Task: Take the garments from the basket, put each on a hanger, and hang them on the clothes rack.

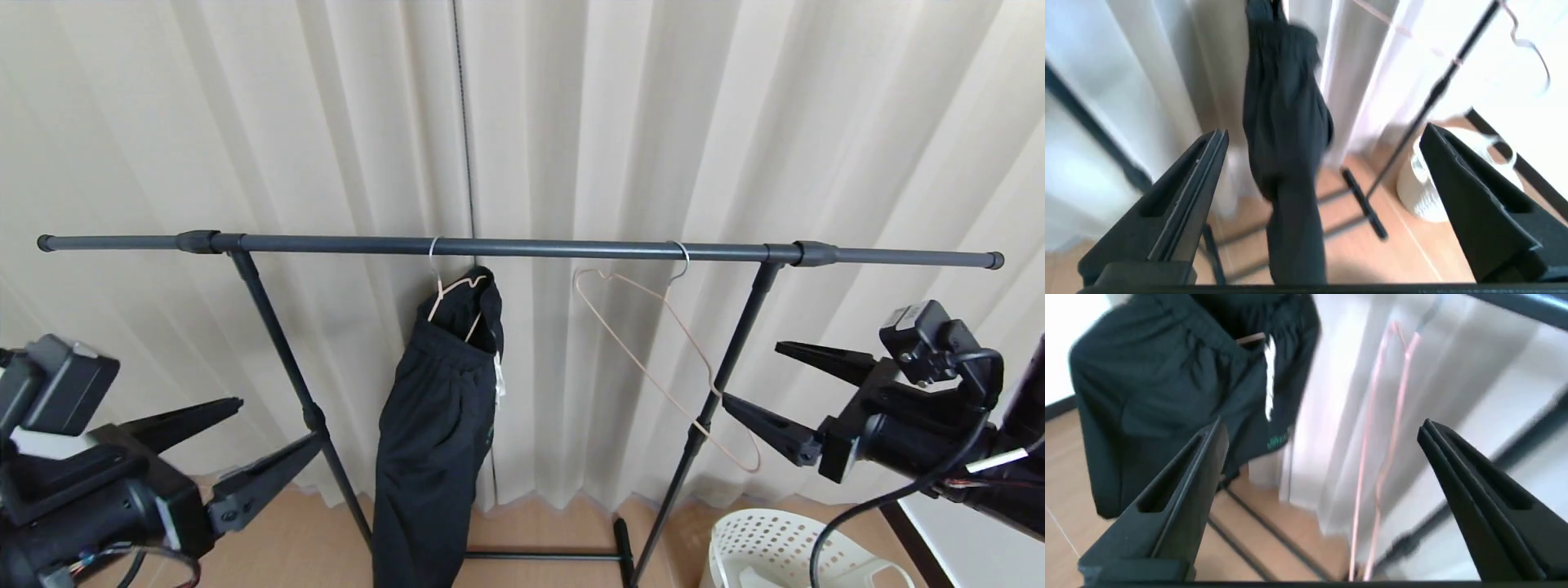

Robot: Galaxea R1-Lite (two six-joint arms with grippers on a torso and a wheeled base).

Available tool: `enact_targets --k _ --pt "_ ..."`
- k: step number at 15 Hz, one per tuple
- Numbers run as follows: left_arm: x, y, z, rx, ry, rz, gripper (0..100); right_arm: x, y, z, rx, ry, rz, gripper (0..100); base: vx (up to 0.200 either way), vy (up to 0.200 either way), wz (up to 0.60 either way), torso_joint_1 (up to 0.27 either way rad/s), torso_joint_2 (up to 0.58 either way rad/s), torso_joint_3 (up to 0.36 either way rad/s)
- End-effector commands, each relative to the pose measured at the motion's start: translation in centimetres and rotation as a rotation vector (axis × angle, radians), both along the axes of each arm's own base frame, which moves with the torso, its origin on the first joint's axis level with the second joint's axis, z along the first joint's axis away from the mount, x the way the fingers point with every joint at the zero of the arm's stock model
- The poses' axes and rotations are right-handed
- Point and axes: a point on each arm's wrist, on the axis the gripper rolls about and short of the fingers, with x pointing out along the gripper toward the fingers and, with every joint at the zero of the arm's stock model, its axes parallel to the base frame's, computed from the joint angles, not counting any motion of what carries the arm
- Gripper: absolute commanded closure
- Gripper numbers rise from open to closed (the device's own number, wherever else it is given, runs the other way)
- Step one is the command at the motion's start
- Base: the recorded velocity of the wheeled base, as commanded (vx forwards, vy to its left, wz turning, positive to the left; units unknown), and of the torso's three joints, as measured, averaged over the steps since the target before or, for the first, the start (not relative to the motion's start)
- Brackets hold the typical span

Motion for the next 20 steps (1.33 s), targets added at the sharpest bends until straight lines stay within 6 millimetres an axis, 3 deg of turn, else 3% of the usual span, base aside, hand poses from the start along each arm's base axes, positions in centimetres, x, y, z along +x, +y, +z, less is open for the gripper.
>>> enact_targets --k 1,3,4,5,7,10,13,16,20 --pt "-5.2 1.3 0.4 0.011 -0.057 -0.010 0 -5.4 -1.3 3.1 -0.006 -0.030 -0.052 0 0.000 0.000 0.00 0.000 0.00 0.000" --pt "-6.9 1.7 -0.5 0.021 -0.037 -0.011 0 -7.6 -1.9 3.1 -0.022 0.008 -0.081 0 0.000 0.000 0.00 0.000 0.00 0.000" --pt "-8.6 2.2 -1.6 0.022 -0.038 -0.008 0 -10.0 -2.6 2.5 -0.039 0.038 -0.117 0 0.000 0.000 0.00 0.000 0.00 0.000" --pt "-9.2 2.3 -2.2 0.023 -0.038 -0.007 0 -11.1 -2.9 2.1 -0.047 0.046 -0.139 0 0.000 0.000 0.00 0.000 0.00 0.000" --pt "-11.2 2.8 -4.5 0.024 -0.030 -0.005 0 -15.0 -4.0 0.7 -0.056 0.037 -0.194 0 0.000 0.000 0.00 0.000 0.00 0.000" --pt "-12.7 3.2 -6.5 0.026 -0.020 -0.015 0 -19.0 -5.1 -1.6 -0.055 0.033 -0.212 0 0.000 0.000 0.00 0.000 0.00 0.000" --pt "-13.5 3.4 -7.8 0.016 -0.055 -0.009 0 -21.3 -5.6 -3.9 -0.036 -0.012 -0.264 0 0.000 0.000 0.00 0.000 0.00 0.000" --pt "-13.6 3.4 -7.8 0.012 -0.069 0.010 0 -21.8 -5.6 -6.1 -0.038 -0.002 -0.308 0 0.000 0.000 0.00 0.000 0.00 0.000" --pt "-13.9 3.5 -7.8 0.010 -0.098 0.068 0 -22.3 -5.7 -6.8 0.012 -0.028 -0.345 0 0.000 0.000 0.00 0.000 0.00 0.000"
